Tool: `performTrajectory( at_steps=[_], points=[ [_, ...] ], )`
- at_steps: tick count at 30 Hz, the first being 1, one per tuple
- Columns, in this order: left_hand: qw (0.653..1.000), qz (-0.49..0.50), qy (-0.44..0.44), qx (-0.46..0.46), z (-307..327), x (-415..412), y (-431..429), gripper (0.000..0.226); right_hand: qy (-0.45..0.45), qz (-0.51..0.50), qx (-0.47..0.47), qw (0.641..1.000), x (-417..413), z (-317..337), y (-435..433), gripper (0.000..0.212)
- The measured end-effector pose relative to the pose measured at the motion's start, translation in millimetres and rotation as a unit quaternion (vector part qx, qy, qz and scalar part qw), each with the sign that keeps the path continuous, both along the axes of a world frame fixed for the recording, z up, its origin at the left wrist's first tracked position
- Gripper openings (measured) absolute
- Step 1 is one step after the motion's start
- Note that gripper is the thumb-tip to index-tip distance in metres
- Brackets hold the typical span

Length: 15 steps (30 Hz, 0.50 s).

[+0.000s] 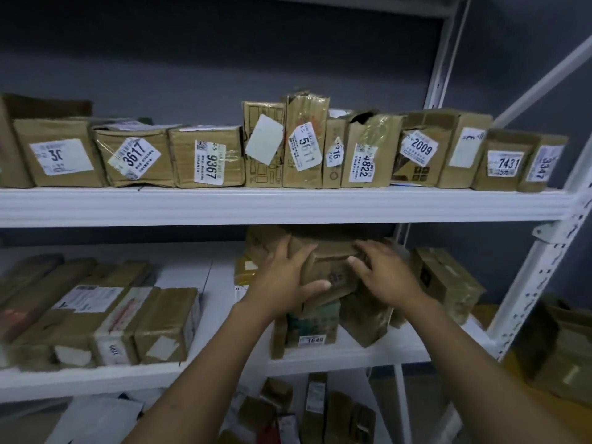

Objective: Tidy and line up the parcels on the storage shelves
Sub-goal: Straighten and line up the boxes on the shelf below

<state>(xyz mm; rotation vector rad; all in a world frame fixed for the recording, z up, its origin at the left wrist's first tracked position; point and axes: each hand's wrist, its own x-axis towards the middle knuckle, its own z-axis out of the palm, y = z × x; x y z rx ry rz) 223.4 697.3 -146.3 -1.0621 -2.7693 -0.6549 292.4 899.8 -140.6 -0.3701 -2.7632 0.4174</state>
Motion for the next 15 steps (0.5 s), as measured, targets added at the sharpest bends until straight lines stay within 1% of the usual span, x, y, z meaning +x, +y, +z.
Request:
performTrajectory(
  at_steps=[1,3,5,7,8,9,11,12,14,15],
  points=[
    [1.0,0.011,-0.013,0.017,-0.9,1.2,2.5,0.075,-0.021,0.013,-0.064,0.998,-3.5,-2.5,5.1,0.059],
    [0.995,0.023,-0.047,0.086,-4.6,4.0,4.3,0.067,-0.038,0.029,-0.164,0.985,-10.1,-9.7,8.6,0.067],
    [0.981,0.034,-0.079,0.173,-7.8,7.8,3.7,0.06,-0.004,0.018,-0.232,0.973,-16.2,-16.7,7.8,0.069],
    [0.96,0.057,-0.116,0.25,-10.3,10.7,4.0,0.062,0.054,-0.005,-0.292,0.955,-19.9,-19.8,5.3,0.069],
    [0.946,0.07,-0.148,0.279,-11.4,11.1,4.5,0.069,0.078,-0.016,-0.329,0.941,-20.4,-19.2,3.9,0.066],
    [0.931,0.081,-0.189,0.301,-12.3,10.2,5.4,0.081,0.093,-0.027,-0.372,0.923,-20.7,-18.5,2.5,0.059],
    [0.886,0.103,-0.285,0.35,-18.4,5.5,7.5,0.113,0.094,-0.02,-0.439,0.893,-20.4,-19.5,-1.2,0.038],
    [0.861,0.113,-0.332,0.369,-21.4,4.5,8.2,0.121,0.087,-0.013,-0.456,0.885,-19.8,-21.6,-3.9,0.032],
    [0.821,0.133,-0.39,0.396,-27.0,3.0,9.4,0.119,0.087,-0.009,-0.49,0.867,-20.1,-27.3,-7.4,0.025],
    [0.807,0.145,-0.404,0.406,-27.1,4.6,9.7,0.112,0.097,-0.007,-0.516,0.851,-20.1,-29.2,-9.1,0.023]
  ],
)
